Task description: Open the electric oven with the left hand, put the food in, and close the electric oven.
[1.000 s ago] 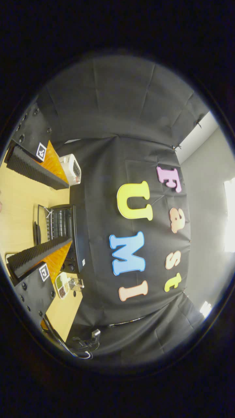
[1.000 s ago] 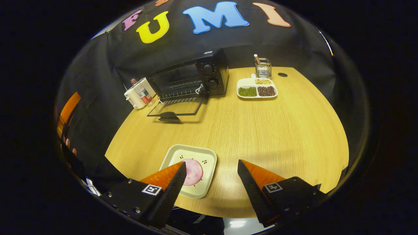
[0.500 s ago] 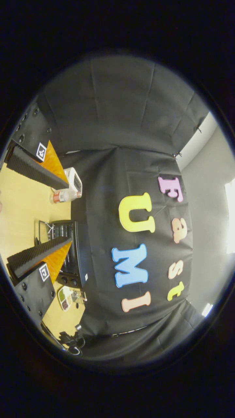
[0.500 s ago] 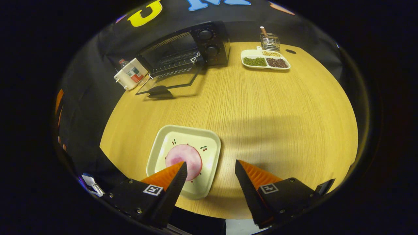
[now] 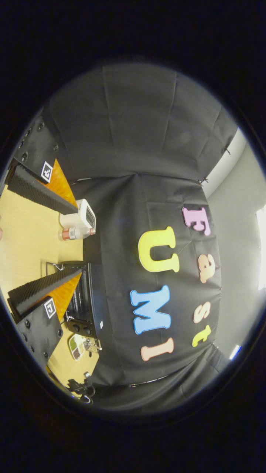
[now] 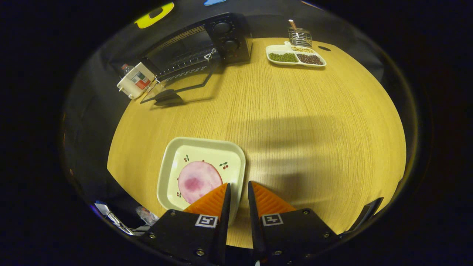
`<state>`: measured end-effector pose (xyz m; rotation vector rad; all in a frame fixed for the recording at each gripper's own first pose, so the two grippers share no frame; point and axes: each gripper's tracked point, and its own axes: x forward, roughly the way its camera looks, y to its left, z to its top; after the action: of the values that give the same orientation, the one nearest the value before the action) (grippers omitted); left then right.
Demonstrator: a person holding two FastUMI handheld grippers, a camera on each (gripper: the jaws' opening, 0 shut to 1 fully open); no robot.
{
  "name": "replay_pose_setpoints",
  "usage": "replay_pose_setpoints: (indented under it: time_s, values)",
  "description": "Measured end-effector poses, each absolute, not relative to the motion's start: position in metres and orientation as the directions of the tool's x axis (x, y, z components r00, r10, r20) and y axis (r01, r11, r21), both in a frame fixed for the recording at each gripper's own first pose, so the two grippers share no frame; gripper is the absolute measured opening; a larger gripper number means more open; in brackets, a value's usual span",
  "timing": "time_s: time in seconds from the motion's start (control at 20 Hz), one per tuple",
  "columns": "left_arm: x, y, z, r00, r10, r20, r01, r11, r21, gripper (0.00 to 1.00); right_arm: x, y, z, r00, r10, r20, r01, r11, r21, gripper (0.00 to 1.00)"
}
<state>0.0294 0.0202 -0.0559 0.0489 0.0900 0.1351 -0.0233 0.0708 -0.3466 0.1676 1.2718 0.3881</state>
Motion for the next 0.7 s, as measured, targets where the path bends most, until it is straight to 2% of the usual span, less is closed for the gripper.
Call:
replay_pose_setpoints:
  time_s: [0.2,0.25,0.3,0.35,0.4,0.45,0.7]
  values:
    - [0.032,0.019,-0.058,0.987,0.132,-0.092,-0.127,0.990,0.052,0.97,-0.021,0.067,-0.352,0.243,0.340,-0.908,-0.242,0.928,0.283,0.29]
    - [0.034,0.017,-0.058,0.988,0.126,-0.091,-0.122,0.991,0.055,1.00,-0.016,0.065,-0.349,0.259,0.335,-0.906,-0.228,0.933,0.280,0.15]
    - [0.035,0.017,-0.058,0.988,0.124,-0.090,-0.119,0.991,0.061,0.97,-0.015,0.066,-0.352,0.261,0.325,-0.909,-0.234,0.935,0.268,0.08]
    - [0.037,0.018,-0.057,0.988,0.126,-0.084,-0.120,0.990,0.068,1.00,-0.016,0.067,-0.349,0.265,0.325,-0.908,-0.243,0.934,0.263,0.10]
    - [0.040,0.018,-0.056,0.989,0.120,-0.083,-0.115,0.991,0.066,0.97,-0.017,0.070,-0.354,0.264,0.334,-0.905,-0.242,0.931,0.273,0.10]
    - [0.041,0.016,-0.056,0.990,0.117,-0.082,-0.111,0.992,0.064,1.00,-0.025,0.065,-0.346,0.255,0.345,-0.903,-0.224,0.930,0.292,0.03]
    - [0.048,0.017,-0.053,0.991,0.111,-0.072,-0.107,0.993,0.056,0.97,-0.019,0.079,-0.349,0.193,0.443,-0.875,-0.070,0.896,0.438,0.00]
